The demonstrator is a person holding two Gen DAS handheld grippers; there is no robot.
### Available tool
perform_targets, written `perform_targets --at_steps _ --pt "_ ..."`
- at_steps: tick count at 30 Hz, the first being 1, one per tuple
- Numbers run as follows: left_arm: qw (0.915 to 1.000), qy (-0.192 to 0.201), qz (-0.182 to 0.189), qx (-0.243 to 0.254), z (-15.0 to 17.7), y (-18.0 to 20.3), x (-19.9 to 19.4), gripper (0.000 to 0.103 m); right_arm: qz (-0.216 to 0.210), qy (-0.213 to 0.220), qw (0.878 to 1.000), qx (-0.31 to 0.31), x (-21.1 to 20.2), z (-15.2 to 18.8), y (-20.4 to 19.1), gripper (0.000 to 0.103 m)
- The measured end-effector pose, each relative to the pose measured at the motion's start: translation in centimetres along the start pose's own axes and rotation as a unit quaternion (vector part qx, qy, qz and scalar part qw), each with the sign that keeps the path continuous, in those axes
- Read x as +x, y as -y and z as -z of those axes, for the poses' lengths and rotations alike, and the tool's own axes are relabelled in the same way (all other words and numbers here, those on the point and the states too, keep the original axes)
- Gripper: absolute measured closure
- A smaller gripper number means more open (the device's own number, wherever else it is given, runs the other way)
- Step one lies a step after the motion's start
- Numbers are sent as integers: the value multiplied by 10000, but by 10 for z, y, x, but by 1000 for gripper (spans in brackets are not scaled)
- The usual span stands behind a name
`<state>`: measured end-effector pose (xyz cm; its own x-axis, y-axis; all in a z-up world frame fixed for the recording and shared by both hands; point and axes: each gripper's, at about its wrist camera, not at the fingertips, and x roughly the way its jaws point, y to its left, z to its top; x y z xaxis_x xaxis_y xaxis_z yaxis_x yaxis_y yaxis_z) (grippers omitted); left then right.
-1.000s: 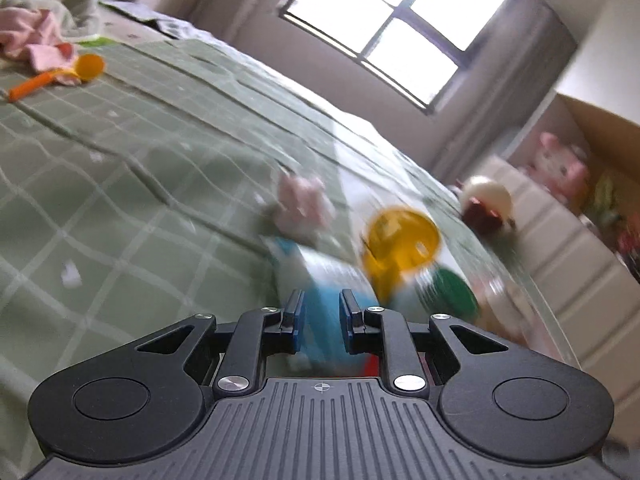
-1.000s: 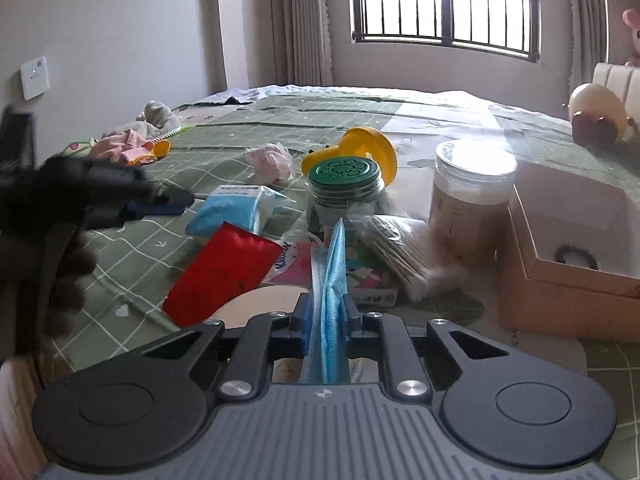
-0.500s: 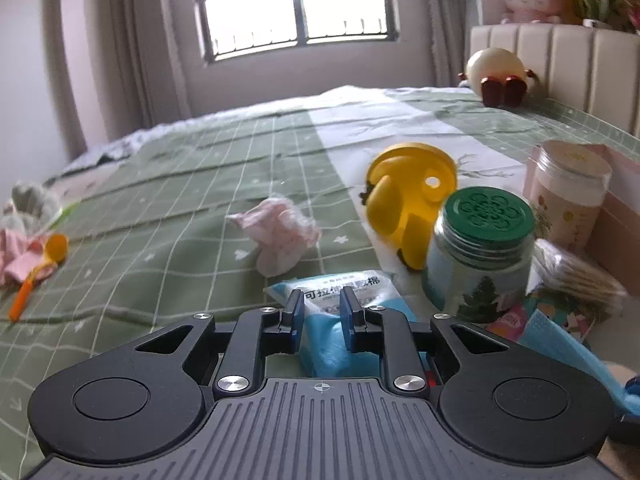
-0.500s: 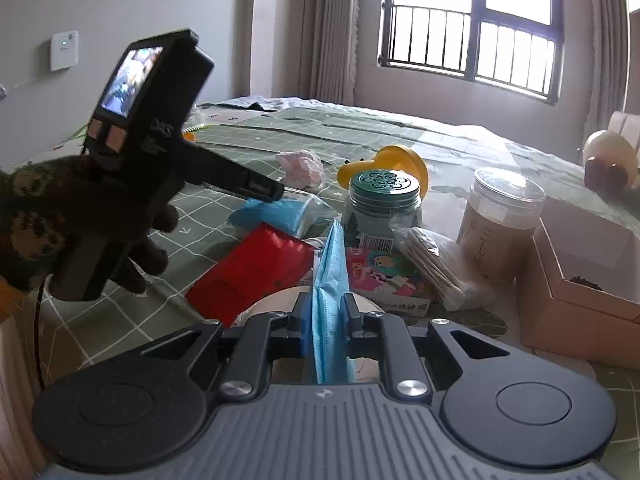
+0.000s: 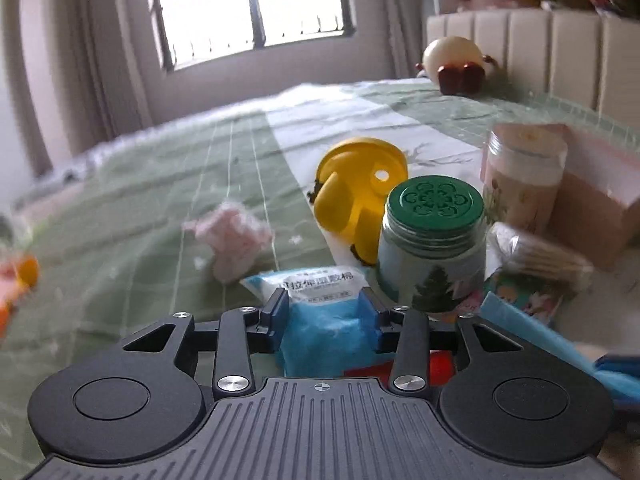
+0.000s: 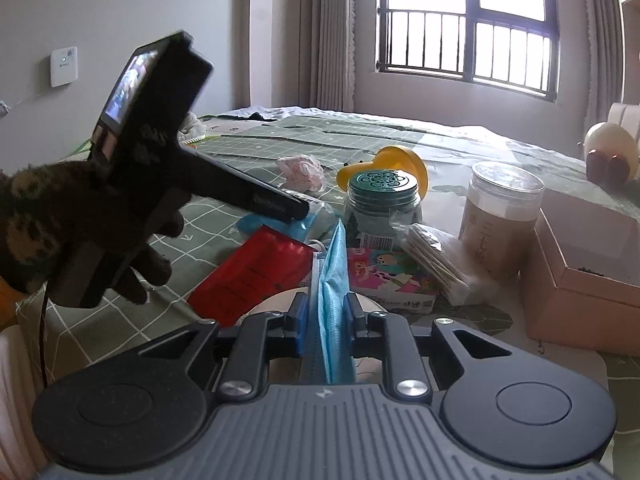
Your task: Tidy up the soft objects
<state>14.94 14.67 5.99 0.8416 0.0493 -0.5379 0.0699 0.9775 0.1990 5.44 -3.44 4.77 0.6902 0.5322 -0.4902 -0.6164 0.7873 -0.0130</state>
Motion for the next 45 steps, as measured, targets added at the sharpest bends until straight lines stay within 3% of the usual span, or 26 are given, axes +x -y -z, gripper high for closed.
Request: perform_targets --at_steps 4,6,7,9,13,16,19,21,24,27,29,32,35,39,41,42,43,45 --pt "9998 73 -151 -121 0 -6 9 58 -9 -17 10000 -25 -1 0 0 83" --pt "9988 22 -27 -498 -3 -17 18 49 6 -30 10000 -42 0 -1 -1 83" --pt "9977 -67 20 -680 -4 -23 23 43 17 -37 10000 -61 1 -1 -2 83" --pt "9936 -377 181 -1048 -9 -35 39 40 36 -62 9999 -107 1 -2 -4 82" --pt "9860 -1046 291 -1263 -10 -45 69 37 -3 -159 9998 -89 1 -5 -2 82" --pt "9844 -962 564 -1358 -10 -51 62 42 -142 -338 9993 13 3 -13 5 82" --pt "9797 -851 821 -1616 -3 -59 47 45 -428 -539 9974 197 10 -30 16 94" --pt "9764 -699 930 -1818 -4 -68 36 45 -628 -522 9960 361 12 -50 26 97" --pt "9714 -363 1123 -2059 -30 -78 14 46 -690 -116 9962 525 0 -94 52 98" --pt "9756 146 1208 -1830 -80 -75 -14 46 -588 465 9947 704 -30 -146 93 98" --pt "9762 447 1351 -1634 -117 -63 -28 46 -318 767 9935 779 -53 -174 127 98" --pt "9681 742 1875 -1488 -167 -33 -38 46 196 950 9909 930 -76 -194 177 98" --pt "9554 843 2454 -1408 -204 13 -32 46 697 869 9884 1034 -89 -195 224 98" --pt "9320 708 3172 -1606 -231 80 4 45 847 492 9830 1555 -69 -172 281 98" --pt "9193 416 3477 -1797 -229 109 37 45 512 -5 9801 1919 -39 -146 309 93" --pt "9157 19 3563 -1856 -224 125 59 45 306 -276 9781 2039 -23 -132 318 91" --pt "9167 -411 3526 -1834 -217 139 78 45 304 -556 9738 2182 -10 -116 327 86" --pt "9314 -1151 3146 -1423 -201 172 106 45 616 -892 9692 2211 3 -85 337 85"
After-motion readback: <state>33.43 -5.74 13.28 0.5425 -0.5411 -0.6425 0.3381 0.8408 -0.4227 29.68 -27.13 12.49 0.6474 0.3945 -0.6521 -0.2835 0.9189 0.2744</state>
